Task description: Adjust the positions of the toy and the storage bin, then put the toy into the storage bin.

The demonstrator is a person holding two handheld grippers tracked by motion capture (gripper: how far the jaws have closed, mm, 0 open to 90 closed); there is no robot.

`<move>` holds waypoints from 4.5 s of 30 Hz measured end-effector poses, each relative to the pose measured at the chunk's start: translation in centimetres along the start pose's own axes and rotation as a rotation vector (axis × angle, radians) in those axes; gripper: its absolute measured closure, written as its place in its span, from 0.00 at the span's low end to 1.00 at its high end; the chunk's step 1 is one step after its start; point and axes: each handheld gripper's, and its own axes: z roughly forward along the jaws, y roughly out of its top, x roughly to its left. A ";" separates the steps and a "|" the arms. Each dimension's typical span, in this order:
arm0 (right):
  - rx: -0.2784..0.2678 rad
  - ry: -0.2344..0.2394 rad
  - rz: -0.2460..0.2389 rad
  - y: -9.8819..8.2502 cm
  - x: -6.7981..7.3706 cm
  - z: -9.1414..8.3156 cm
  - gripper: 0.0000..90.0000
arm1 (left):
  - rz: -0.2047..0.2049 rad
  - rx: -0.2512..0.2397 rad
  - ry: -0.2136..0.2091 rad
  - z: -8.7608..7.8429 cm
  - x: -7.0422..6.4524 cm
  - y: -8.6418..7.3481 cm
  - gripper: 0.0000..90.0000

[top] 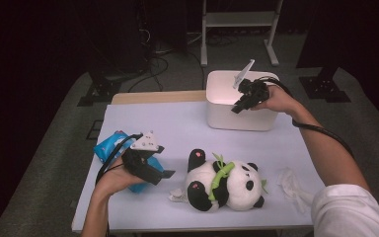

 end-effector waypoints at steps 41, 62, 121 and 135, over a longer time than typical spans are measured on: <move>-0.097 0.080 -0.160 3.9 8.8 0.3 0.96 | 0.034 -0.007 -0.031 0.0 -1.0 0.5 0.12; 0.026 0.107 -0.135 2.8 7.7 2.4 0.97 | 0.020 0.011 -0.024 -0.1 -0.7 -0.1 0.12; -0.211 0.109 -0.095 -1.1 16.4 -3.8 0.47 | 0.009 0.001 0.006 0.0 -0.4 -0.5 0.11; -0.161 0.154 -0.116 -1.4 17.6 -2.5 0.44 | 0.014 -0.006 0.010 -0.3 -0.5 -0.5 0.11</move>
